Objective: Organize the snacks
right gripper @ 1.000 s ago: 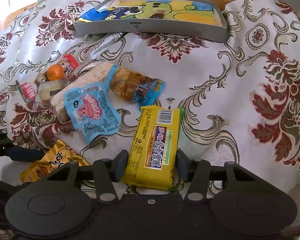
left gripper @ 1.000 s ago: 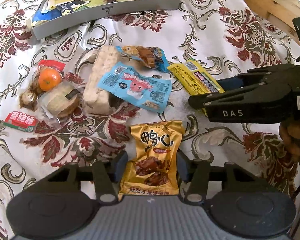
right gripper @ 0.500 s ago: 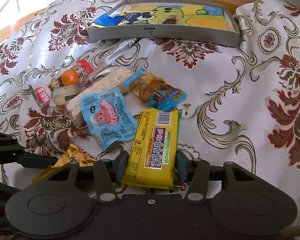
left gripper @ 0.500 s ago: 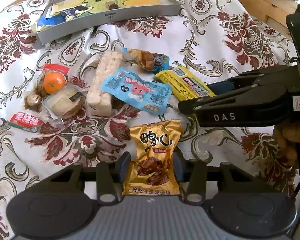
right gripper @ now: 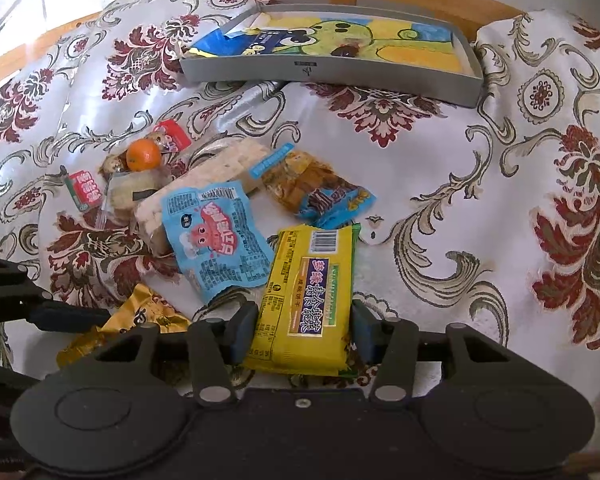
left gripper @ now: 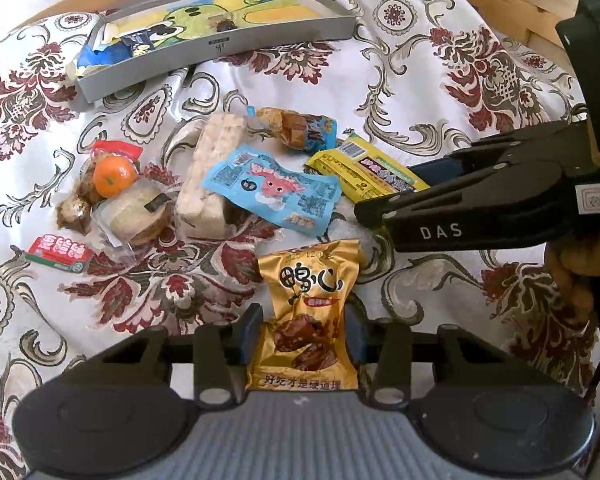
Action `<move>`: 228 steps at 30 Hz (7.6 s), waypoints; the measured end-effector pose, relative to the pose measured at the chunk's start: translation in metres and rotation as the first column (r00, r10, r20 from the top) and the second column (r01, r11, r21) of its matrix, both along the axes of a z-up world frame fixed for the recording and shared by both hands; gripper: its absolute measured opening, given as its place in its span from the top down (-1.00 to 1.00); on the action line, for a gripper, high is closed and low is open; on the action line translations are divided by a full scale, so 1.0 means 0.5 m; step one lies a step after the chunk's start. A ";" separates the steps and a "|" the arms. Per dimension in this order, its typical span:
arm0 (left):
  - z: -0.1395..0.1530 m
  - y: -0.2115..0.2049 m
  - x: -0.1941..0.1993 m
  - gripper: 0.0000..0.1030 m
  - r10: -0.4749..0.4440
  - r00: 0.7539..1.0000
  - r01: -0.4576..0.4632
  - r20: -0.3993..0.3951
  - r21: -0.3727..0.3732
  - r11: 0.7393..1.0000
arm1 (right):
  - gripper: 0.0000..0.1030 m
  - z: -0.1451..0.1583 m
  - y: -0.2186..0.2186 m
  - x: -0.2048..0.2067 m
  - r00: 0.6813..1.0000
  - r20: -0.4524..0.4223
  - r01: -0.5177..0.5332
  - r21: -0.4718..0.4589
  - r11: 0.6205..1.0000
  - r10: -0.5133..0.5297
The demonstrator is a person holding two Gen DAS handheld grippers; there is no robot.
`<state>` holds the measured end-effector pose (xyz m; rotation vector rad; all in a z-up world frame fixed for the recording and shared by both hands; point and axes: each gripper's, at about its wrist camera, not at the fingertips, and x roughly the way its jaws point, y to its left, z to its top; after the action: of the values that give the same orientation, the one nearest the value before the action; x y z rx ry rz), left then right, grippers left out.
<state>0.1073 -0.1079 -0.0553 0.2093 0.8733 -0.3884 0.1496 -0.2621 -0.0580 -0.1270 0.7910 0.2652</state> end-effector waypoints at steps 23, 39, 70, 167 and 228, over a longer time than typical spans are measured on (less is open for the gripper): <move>-0.005 -0.008 0.011 0.13 -0.046 0.999 0.046 -0.020 0.005 0.999 | 0.02 -0.005 0.003 0.010 0.999 0.013 0.030 -0.011 0.999 -0.030; 0.032 0.001 -0.005 0.14 -0.018 0.997 0.017 0.073 0.009 1.000 | 0.03 0.023 0.014 -0.013 0.989 0.147 0.014 -0.121 0.993 0.004; 0.154 0.067 0.222 0.14 0.146 0.929 -0.119 0.341 -0.099 0.988 | 0.03 0.103 0.057 0.092 0.815 0.566 0.063 -0.300 0.952 0.124; 0.177 0.135 0.240 -0.99 0.370 0.843 -0.262 0.390 -0.302 0.916 | -0.99 0.205 0.001 0.087 0.850 0.497 0.187 0.031 0.982 -0.177; 0.039 0.186 0.071 -0.99 0.351 0.905 -0.348 0.240 -0.056 0.936 | -0.99 0.039 0.046 -0.002 0.993 0.120 0.007 0.039 0.999 -0.012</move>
<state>0.1425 -0.0148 -0.0357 0.0835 0.6446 -0.0282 0.1484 -0.2388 -0.0383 -0.1015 0.6667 0.2613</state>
